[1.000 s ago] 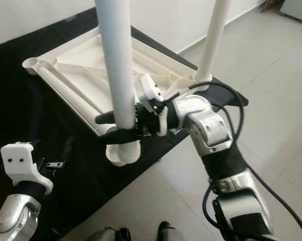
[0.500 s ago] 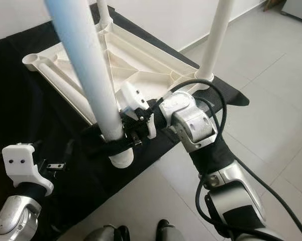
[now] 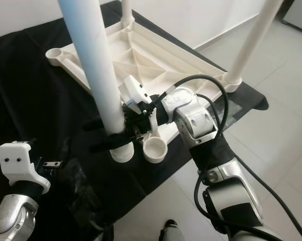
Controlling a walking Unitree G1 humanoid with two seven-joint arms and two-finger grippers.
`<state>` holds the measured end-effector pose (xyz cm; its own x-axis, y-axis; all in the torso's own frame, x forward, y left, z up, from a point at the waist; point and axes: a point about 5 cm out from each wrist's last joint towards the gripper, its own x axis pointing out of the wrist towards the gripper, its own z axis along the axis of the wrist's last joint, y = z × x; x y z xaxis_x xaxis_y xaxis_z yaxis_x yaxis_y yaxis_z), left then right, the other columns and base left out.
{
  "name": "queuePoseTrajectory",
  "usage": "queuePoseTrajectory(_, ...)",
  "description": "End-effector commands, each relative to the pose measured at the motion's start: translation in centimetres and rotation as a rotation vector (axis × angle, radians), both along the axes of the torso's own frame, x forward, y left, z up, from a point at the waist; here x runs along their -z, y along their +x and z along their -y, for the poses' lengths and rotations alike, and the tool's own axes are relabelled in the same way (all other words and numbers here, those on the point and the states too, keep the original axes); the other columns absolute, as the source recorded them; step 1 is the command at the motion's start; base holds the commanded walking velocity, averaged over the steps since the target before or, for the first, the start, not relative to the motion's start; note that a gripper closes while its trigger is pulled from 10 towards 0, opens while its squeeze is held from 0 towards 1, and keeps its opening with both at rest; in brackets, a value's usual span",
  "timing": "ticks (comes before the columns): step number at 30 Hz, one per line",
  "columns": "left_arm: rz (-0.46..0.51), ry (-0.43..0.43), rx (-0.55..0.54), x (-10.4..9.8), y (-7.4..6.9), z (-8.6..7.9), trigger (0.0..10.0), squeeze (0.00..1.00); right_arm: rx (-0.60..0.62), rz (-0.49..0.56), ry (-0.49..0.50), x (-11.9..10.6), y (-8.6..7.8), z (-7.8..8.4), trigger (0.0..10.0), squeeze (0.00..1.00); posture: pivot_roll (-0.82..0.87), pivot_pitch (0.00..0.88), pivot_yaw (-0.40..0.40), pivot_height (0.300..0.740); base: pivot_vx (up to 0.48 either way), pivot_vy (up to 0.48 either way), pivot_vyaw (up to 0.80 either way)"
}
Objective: Building children table
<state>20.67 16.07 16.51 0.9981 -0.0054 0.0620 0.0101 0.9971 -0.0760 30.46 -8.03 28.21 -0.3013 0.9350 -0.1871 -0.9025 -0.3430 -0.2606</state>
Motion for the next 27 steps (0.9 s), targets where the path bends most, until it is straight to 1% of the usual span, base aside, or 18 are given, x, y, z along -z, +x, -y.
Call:
queuePoseTrajectory(1,-0.007,0.009,-0.002,0.3,-0.1,-0.1,10.0,0.00,-0.015,-0.022,0.012,-0.1,-0.3,0.6,10.0,0.00,0.02,0.247,0.030,0.740,0.000,0.000,0.00)
queuePoseTrajectory(2,-0.005,0.008,-0.003,0.2,-0.1,-0.1,10.0,0.00,-0.018,-0.043,0.011,0.1,-0.4,1.1,10.0,0.00,0.02,0.248,0.030,0.740,0.000,0.000,0.00)
queuePoseTrajectory(3,-0.005,0.008,-0.003,0.2,-0.1,-0.1,10.0,0.00,-0.018,-0.043,0.011,0.1,-0.4,1.1,10.0,0.00,0.02,0.248,0.030,0.740,0.000,0.000,0.00)
queuePoseTrajectory(6,-0.002,0.006,-0.006,0.2,-0.1,-0.1,10.0,0.00,-0.002,-0.060,-0.001,0.3,-0.5,2.1,10.0,0.00,0.02,0.252,0.031,0.740,0.000,0.000,0.00)
queuePoseTrajectory(7,-0.002,0.006,-0.006,0.2,-0.1,-0.1,10.0,0.00,-0.002,-0.060,-0.001,0.3,-0.5,2.1,10.0,0.00,0.02,0.252,0.031,0.740,0.000,0.000,0.00)
queuePoseTrajectory(9,0.000,0.003,-0.007,0.1,-0.1,-0.1,10.0,0.00,0.042,-0.052,-0.006,0.5,-0.1,2.8,10.0,0.00,0.01,0.253,0.031,0.740,0.000,0.000,0.00)
queuePoseTrajectory(11,0.001,0.001,-0.005,0.1,-0.1,-0.2,10.0,0.00,0.077,-0.043,-0.008,0.5,0.3,3.1,10.0,0.00,0.01,0.254,0.035,0.740,0.000,0.000,0.00)
queuePoseTrajectory(23,0.002,0.000,-0.001,0.0,0.0,-0.2,10.0,0.00,0.102,-0.018,-0.053,1.0,0.9,3.5,10.0,0.00,0.02,0.259,0.035,0.740,0.000,0.000,0.00)
queuePoseTrajectory(27,0.003,-0.002,-0.003,0.0,0.0,-0.2,10.0,0.00,0.111,-0.016,-0.075,1.0,1.3,3.9,10.0,0.00,0.02,0.264,0.030,0.740,0.000,0.000,0.00)
